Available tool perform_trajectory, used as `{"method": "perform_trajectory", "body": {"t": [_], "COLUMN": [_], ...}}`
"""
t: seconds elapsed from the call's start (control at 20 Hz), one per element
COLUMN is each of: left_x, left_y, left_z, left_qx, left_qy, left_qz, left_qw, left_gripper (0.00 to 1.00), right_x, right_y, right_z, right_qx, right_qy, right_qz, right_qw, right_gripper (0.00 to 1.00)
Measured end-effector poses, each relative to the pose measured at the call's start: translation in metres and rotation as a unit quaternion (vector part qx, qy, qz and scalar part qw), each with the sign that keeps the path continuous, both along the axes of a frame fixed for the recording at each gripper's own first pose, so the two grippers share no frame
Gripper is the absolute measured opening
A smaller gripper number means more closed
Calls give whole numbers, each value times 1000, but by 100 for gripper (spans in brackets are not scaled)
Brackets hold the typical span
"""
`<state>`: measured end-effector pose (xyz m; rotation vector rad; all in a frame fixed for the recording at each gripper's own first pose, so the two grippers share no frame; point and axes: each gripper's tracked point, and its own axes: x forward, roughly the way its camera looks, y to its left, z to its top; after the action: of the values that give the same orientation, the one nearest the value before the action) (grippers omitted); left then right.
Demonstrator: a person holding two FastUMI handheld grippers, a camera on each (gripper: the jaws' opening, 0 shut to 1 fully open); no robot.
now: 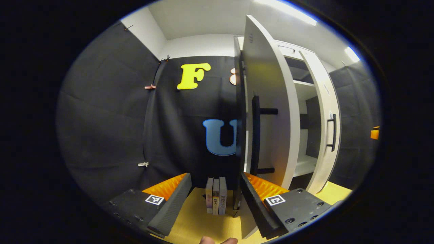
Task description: Grasp the bottle in the cabinet with the left hand and place it on the coaster, then close the right door with the right hand and the left door with the left hand.
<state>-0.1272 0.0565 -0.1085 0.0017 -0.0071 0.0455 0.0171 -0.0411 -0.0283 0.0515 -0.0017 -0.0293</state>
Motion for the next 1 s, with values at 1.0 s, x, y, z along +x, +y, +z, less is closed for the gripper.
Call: {"method": "perform_trajectory", "body": {"t": [1.0], "left_x": [13], "left_y": [-39], "left_z": [-2], "left_qx": [-34], "left_qy": [22], "left_qz": [-90], "left_qw": [995], "left_gripper": [94], "right_x": [-1], "right_y": [-42], "right_z": [-9], "right_qx": [12], "right_qy": [9], "right_qz": [-6], "right_qw": [1000], "right_gripper": [97]}}
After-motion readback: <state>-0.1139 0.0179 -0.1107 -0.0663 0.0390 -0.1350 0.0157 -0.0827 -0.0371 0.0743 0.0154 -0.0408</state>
